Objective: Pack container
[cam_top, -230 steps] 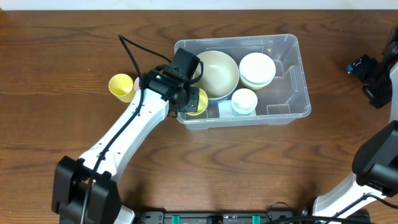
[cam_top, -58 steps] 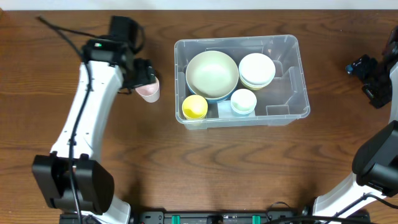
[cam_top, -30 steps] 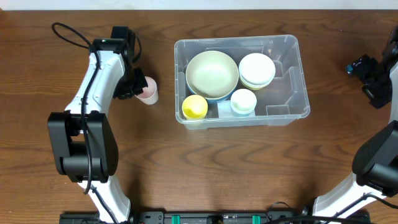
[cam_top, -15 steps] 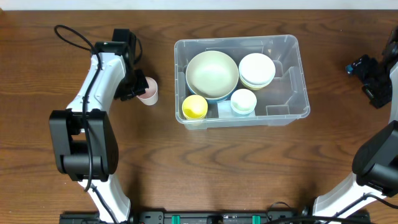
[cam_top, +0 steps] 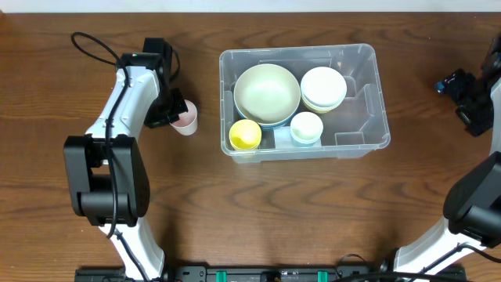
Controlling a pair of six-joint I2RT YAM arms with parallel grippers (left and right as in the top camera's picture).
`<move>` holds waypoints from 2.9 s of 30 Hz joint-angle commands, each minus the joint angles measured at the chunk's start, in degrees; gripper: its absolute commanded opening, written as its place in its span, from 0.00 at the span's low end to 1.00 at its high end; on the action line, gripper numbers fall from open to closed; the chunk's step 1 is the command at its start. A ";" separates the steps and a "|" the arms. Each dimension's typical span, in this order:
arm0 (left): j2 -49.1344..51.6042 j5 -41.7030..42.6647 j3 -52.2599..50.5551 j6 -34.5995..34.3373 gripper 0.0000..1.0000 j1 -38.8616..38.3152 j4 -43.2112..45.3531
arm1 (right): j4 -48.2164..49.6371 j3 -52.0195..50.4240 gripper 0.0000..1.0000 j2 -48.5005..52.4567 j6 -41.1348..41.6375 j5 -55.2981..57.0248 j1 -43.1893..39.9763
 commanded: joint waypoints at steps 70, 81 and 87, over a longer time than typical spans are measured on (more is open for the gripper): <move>-49.90 -8.22 -1.33 0.50 0.98 -19.30 -16.79 | 0.00 -0.24 0.99 -0.50 0.79 0.22 -0.48; -81.81 -8.28 -20.87 -9.68 0.98 -19.30 -10.82 | 0.00 -0.24 0.99 -0.50 0.79 0.22 -0.48; -85.88 -8.28 -21.46 -10.23 0.98 -19.30 -13.79 | 0.00 -0.24 0.99 -0.50 0.79 0.22 -0.48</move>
